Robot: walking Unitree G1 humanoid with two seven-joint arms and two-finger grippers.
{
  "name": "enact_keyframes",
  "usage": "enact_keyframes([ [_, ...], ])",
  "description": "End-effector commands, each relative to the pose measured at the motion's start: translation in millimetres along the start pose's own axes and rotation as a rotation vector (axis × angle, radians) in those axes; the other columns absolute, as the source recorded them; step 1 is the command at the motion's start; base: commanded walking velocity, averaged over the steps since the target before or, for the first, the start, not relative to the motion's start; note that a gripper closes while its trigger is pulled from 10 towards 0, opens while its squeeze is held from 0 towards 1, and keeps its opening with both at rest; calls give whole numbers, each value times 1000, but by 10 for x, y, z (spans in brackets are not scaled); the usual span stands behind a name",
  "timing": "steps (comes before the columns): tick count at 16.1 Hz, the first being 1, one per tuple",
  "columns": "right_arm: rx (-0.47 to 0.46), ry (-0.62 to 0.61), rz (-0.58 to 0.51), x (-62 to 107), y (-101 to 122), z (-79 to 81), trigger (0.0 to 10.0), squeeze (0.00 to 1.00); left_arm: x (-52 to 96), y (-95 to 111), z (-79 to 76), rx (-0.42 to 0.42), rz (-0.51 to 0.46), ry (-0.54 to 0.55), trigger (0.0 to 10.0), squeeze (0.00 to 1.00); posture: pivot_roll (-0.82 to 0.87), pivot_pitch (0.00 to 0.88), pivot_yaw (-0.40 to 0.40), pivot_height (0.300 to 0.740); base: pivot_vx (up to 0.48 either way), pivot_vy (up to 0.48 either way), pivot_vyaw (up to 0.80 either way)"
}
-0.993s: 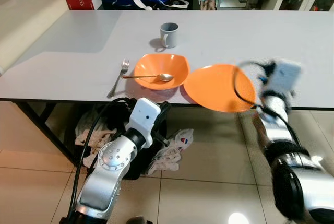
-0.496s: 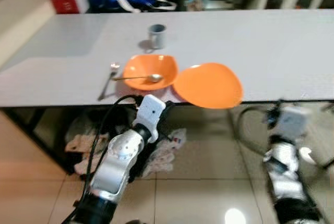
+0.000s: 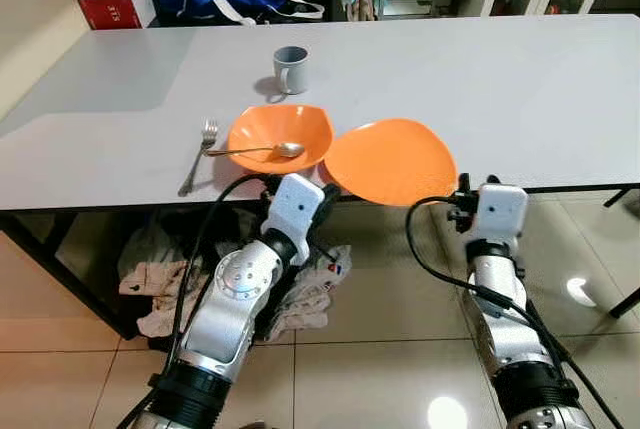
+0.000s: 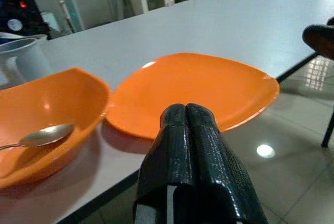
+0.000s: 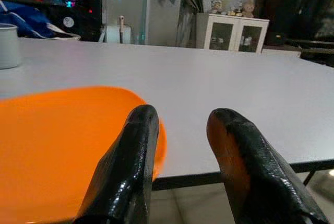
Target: Setting the table
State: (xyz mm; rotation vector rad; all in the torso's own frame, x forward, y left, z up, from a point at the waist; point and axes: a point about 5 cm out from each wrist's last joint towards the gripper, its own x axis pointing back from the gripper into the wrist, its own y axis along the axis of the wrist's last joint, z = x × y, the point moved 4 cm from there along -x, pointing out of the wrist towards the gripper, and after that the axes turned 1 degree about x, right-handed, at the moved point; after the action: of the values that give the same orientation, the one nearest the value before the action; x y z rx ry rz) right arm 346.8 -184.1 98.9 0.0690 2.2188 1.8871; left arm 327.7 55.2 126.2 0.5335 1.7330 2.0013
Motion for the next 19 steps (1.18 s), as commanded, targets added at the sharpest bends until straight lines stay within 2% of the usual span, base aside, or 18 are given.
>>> enact_keyframes([
  [1,-9,9,-16,-22,72,32,10000,0,3,82,3,-9,-35,9,10000,0,40,0,36,740,0,0,0],
  [5,-24,31,19,45,3,97,10000,0,-22,99,-50,-22,-44,-21,10000,0,33,0,44,740,430,0,0],
  [8,-6,6,5,60,12,38,10000,0,-28,107,-100,-36,-46,-48,10000,0,29,0,48,740,480,0,0],
  [10,44,-39,-84,36,196,-58,10000,0,-54,174,-152,-61,-76,-72,10000,0,21,0,53,740,480,0,-275],
  [15,56,-59,-85,11,215,-104,10000,0,-76,188,-174,-76,-84,-85,10000,0,18,0,53,740,480,0,-580],
  [19,73,-52,-89,29,218,-65,10000,0,-83,196,-175,-73,-89,-83,10000,0,18,0,51,740,0,0,0],
])
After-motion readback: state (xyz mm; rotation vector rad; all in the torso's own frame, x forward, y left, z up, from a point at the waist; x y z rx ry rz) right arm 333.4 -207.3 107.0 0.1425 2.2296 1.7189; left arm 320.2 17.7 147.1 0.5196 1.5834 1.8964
